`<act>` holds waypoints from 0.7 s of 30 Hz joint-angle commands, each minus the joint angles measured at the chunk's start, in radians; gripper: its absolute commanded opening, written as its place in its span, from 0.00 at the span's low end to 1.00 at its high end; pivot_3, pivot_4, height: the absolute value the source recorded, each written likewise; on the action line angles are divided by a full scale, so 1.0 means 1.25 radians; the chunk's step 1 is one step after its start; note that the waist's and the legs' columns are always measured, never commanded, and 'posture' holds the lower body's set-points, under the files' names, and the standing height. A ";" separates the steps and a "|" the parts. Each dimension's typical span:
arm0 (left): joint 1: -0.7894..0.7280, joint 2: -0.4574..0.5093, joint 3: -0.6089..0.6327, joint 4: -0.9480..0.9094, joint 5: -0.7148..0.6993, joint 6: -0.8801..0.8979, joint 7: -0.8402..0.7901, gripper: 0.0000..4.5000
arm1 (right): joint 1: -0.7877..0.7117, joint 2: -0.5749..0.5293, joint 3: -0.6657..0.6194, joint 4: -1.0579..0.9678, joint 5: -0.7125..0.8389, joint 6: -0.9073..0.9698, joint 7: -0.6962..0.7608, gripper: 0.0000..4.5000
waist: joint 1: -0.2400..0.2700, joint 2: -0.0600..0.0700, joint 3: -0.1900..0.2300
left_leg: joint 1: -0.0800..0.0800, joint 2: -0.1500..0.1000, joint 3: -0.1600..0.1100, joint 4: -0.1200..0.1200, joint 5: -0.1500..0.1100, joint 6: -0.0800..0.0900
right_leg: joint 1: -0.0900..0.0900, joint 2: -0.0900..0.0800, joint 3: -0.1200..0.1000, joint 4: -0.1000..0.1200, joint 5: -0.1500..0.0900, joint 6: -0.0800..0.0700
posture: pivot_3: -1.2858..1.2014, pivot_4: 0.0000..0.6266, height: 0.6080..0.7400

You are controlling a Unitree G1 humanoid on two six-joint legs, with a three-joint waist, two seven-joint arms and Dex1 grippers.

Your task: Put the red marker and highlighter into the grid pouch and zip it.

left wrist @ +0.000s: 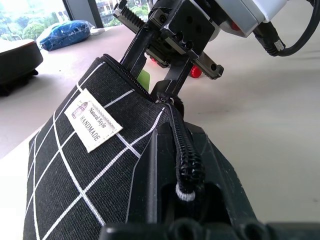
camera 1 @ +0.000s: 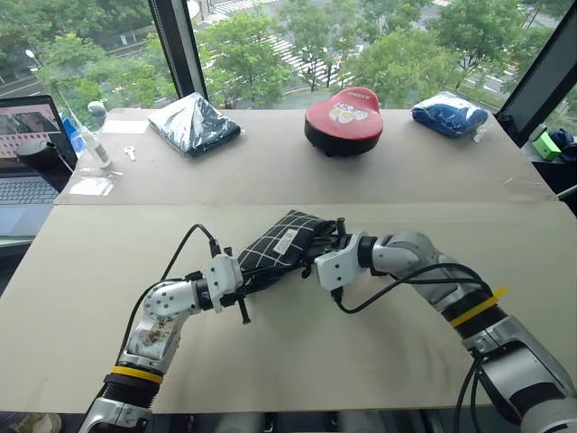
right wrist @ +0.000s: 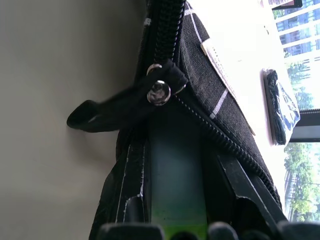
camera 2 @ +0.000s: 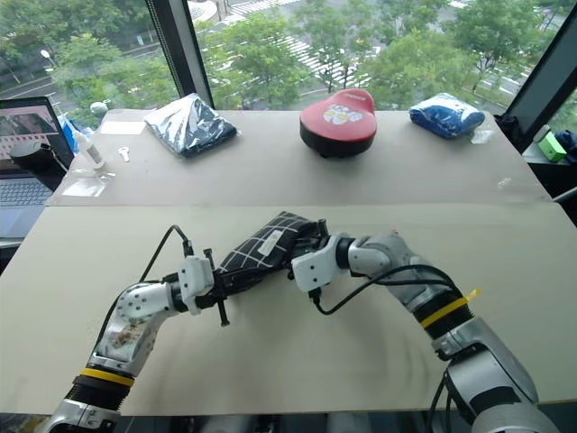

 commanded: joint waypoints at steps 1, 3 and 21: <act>-0.005 -0.002 0.014 -0.037 -0.022 -0.013 0.003 0.00 | -0.019 -0.020 -0.030 0.030 -0.030 -0.025 -0.035 0.23 | 0.001 0.000 0.000 | 0.000 0.000 0.000 0.000 0.000 0.000 | 0.000 0.000 0.000 0.000 0.000 0.000 | 0.52 0.24 1.00; -0.002 0.000 0.014 -0.041 -0.023 -0.010 0.002 0.00 | -0.021 -0.029 -0.030 0.031 -0.047 -0.032 -0.044 0.23 | 0.000 0.000 0.000 | 0.000 0.000 0.000 0.000 0.000 0.000 | 0.000 0.000 0.000 0.000 0.000 0.000 | 0.52 0.24 1.00; -0.040 -0.006 0.016 -0.050 -0.038 0.038 0.008 0.00 | 0.032 -0.028 -0.080 -0.185 0.044 0.135 0.116 0.23 | 0.002 0.000 0.000 | 0.000 0.000 0.000 0.000 0.000 0.000 | 0.000 0.000 0.000 0.000 0.000 0.000 | 0.52 0.24 1.00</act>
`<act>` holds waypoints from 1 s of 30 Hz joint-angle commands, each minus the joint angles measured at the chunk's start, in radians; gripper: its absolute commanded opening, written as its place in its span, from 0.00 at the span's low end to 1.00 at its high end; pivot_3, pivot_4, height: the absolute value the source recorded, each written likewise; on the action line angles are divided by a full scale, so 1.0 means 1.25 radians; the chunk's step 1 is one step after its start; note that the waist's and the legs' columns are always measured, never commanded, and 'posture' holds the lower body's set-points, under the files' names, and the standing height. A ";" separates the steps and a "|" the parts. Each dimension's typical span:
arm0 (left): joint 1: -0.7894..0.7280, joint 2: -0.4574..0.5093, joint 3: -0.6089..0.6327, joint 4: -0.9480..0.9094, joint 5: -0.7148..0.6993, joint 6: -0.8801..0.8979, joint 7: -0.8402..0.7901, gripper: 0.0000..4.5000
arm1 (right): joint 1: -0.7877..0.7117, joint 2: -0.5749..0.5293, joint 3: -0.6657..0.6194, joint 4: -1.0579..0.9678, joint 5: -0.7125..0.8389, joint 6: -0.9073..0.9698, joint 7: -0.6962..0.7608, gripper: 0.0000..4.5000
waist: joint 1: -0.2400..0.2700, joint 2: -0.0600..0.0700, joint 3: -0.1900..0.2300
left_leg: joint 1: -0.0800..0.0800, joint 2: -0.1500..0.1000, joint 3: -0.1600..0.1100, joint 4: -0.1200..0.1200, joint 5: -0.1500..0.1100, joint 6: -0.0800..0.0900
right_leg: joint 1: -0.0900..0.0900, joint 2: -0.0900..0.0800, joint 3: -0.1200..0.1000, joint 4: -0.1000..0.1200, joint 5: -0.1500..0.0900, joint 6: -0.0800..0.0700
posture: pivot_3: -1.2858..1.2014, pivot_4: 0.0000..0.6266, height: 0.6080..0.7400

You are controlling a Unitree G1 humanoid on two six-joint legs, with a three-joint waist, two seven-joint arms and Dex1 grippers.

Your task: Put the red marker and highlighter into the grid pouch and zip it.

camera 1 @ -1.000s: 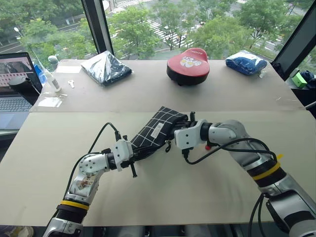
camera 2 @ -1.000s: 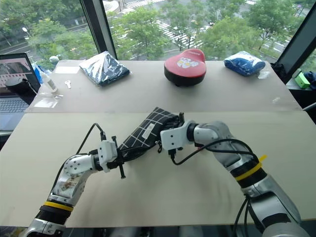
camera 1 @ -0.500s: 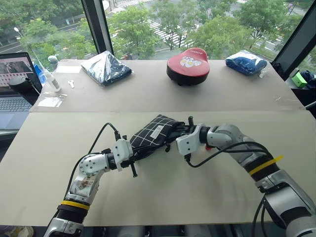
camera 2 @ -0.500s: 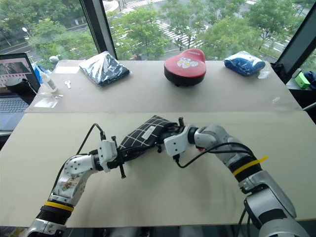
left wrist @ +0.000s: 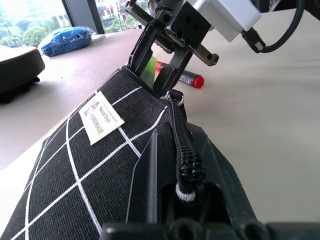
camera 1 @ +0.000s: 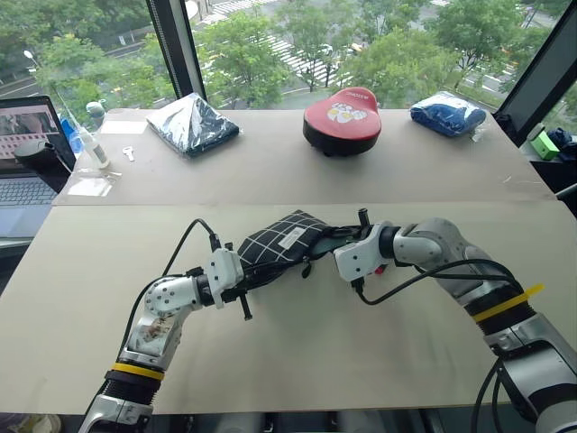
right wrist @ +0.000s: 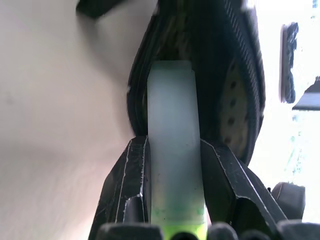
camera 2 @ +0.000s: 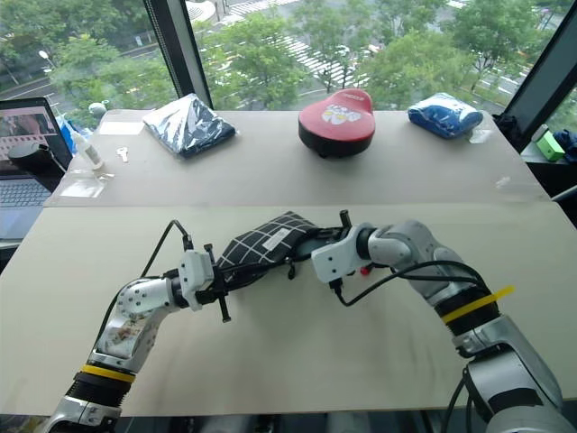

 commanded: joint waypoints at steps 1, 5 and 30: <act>-0.022 -0.007 0.012 -0.024 -0.023 0.002 0.002 0.00 | 0.002 0.043 -0.017 -0.052 0.033 0.020 -0.009 0.23 | 0.000 0.000 0.000 | 0.000 0.000 0.000 0.000 0.000 0.000 | 0.000 0.000 0.000 0.000 0.000 0.000 | 0.52 0.24 1.00; -0.025 -0.008 0.011 -0.023 -0.025 0.006 0.000 0.00 | -0.015 0.096 -0.016 -0.036 0.030 -0.011 -0.054 0.23 | 0.000 0.000 0.000 | 0.000 0.000 0.000 0.000 0.000 0.000 | 0.000 0.000 0.000 0.000 0.000 0.000 | 0.52 0.24 1.00; -0.022 -0.004 0.017 -0.042 -0.029 0.027 0.007 0.00 | -0.040 -0.027 -0.213 0.043 0.263 0.083 0.021 0.81 | 0.001 0.000 0.000 | 0.000 0.000 0.000 0.000 0.000 -0.001 | 0.000 0.000 0.000 0.000 0.000 0.000 | 0.52 0.24 1.00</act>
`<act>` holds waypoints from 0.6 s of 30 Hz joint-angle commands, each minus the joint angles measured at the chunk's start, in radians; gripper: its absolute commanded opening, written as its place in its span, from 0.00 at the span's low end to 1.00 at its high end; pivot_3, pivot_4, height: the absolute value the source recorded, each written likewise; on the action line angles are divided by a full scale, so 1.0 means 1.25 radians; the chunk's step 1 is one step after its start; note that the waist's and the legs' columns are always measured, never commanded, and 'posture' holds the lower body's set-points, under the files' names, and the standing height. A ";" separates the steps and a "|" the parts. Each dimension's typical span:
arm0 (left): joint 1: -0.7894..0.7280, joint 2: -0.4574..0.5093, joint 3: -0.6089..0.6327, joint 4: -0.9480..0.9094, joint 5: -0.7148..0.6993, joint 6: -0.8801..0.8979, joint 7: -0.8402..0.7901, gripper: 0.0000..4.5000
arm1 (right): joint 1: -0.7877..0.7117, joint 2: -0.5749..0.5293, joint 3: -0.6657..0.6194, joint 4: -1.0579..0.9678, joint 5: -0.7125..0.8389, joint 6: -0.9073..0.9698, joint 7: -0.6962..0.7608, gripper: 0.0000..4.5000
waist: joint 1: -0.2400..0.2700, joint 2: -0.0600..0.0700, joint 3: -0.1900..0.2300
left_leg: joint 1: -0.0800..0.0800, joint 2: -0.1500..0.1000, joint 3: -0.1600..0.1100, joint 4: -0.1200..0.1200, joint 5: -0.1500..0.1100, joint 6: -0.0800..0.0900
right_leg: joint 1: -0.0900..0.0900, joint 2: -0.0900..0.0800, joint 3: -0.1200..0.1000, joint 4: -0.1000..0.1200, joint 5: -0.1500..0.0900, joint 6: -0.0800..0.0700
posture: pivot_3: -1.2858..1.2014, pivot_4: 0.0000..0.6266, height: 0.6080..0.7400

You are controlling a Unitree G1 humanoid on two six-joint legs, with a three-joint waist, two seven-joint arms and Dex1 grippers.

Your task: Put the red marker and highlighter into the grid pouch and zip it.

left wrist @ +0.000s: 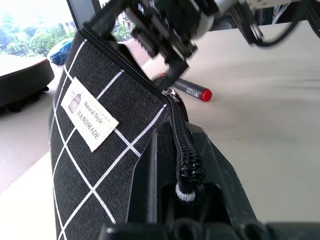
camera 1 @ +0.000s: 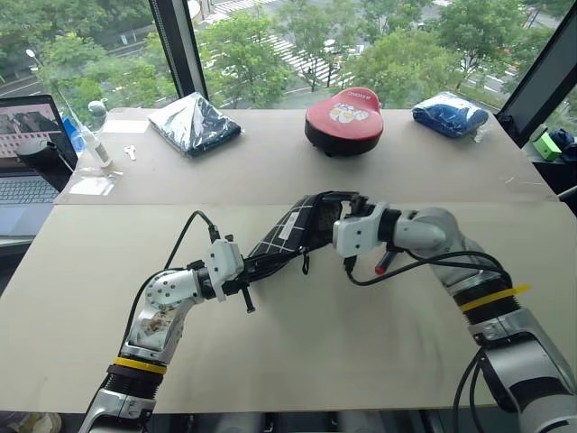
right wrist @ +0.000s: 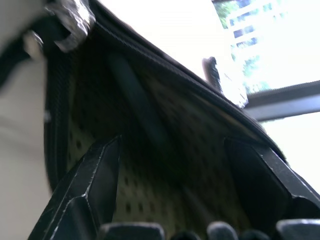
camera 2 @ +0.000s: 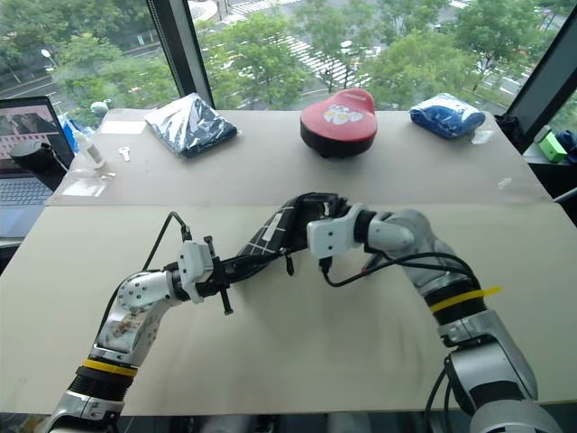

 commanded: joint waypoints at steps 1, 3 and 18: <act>-0.003 0.004 0.009 -0.025 -0.011 -0.005 -0.002 0.00 | 0.019 -0.080 -0.116 -0.096 0.176 0.226 0.128 0.81 | 0.003 0.000 0.000 | 0.000 0.000 0.000 0.000 0.000 0.000 | 0.000 0.000 0.000 0.000 0.000 0.000 | 0.52 0.24 1.00; -0.002 0.004 0.009 -0.026 -0.011 -0.005 -0.002 0.00 | 0.051 -0.121 -0.155 -0.159 0.278 0.387 0.201 0.81 | 0.004 0.000 0.000 | 0.000 0.000 0.000 0.000 -0.001 0.001 | 0.001 0.000 0.000 0.000 0.000 0.000 | 0.52 0.24 1.00; 0.018 -0.002 0.007 -0.035 -0.009 -0.009 0.004 0.00 | 0.183 -0.048 -0.340 -0.415 0.483 1.327 -0.151 0.81 | 0.004 0.000 0.000 | -0.005 0.002 0.000 0.000 -0.004 0.007 | -0.005 -0.005 0.001 0.001 0.001 -0.001 | 0.52 0.24 1.00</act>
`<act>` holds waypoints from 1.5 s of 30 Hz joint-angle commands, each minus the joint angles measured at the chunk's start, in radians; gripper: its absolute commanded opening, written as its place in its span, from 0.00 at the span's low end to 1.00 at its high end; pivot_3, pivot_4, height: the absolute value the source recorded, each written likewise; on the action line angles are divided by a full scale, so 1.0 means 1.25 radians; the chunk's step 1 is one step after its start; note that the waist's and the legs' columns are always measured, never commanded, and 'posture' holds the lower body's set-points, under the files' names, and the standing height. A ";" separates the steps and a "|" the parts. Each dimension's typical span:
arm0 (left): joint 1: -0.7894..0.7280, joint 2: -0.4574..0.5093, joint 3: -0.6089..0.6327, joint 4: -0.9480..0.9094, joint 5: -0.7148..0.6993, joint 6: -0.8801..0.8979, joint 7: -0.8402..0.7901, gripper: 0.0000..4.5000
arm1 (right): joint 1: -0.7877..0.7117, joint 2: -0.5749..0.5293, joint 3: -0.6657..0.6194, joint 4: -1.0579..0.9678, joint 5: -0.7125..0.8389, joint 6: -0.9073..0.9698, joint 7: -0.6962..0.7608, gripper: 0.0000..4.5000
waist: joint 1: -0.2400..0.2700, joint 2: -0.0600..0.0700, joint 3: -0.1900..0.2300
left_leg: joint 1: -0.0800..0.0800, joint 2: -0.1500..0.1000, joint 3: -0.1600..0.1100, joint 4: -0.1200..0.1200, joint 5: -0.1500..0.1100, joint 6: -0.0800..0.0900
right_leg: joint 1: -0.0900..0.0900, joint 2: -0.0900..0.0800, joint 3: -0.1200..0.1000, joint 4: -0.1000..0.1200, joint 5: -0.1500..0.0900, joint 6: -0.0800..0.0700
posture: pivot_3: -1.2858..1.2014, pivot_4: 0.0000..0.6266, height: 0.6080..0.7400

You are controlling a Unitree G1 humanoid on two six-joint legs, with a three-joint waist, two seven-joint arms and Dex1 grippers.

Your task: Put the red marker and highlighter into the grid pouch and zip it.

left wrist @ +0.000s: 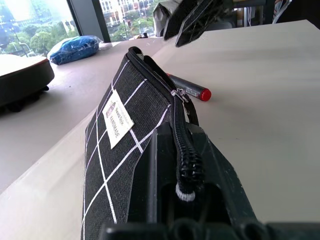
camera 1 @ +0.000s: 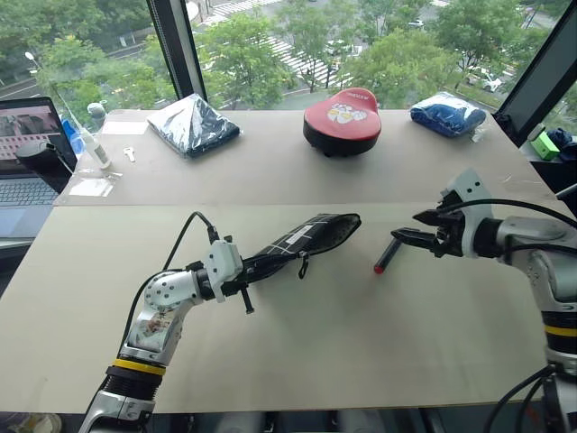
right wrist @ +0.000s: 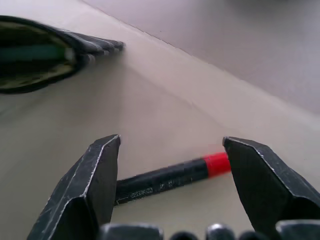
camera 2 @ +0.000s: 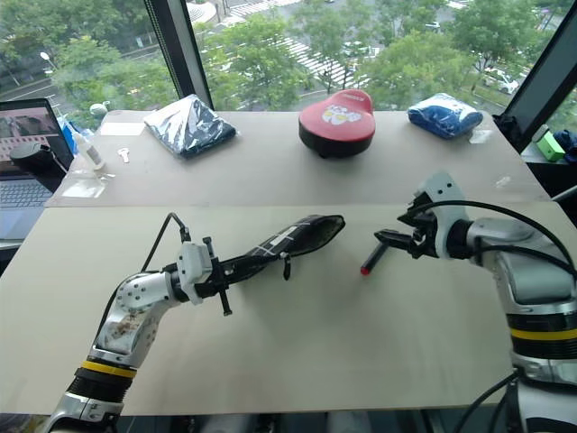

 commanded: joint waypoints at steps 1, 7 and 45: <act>0.006 -0.003 0.003 -0.029 -0.009 -0.010 0.002 0.00 | 0.010 0.037 -0.040 -0.098 -0.017 0.135 -0.126 0.81 | 0.001 0.000 0.000 | -0.002 0.000 0.000 0.000 0.002 -0.003 | -0.002 0.000 0.000 0.001 0.000 0.000 | 0.52 0.24 1.00; 0.002 -0.012 0.000 -0.019 -0.007 -0.014 0.003 0.00 | 0.007 0.086 -0.034 -0.190 -0.060 0.244 -0.263 0.81 | 0.007 0.000 0.000 | -0.003 -0.002 0.000 0.001 0.002 -0.002 | -0.003 0.000 0.000 0.004 0.000 0.000 | 0.52 0.24 1.00; 0.011 -0.024 0.007 -0.020 -0.004 -0.021 0.015 0.00 | 0.026 0.248 -0.056 -0.098 -0.123 0.202 -0.411 0.27 | -0.002 0.000 0.000 | 0.003 -0.002 0.001 0.001 0.001 -0.001 | 0.001 0.004 0.000 0.008 -0.001 0.000 | 0.52 0.24 1.00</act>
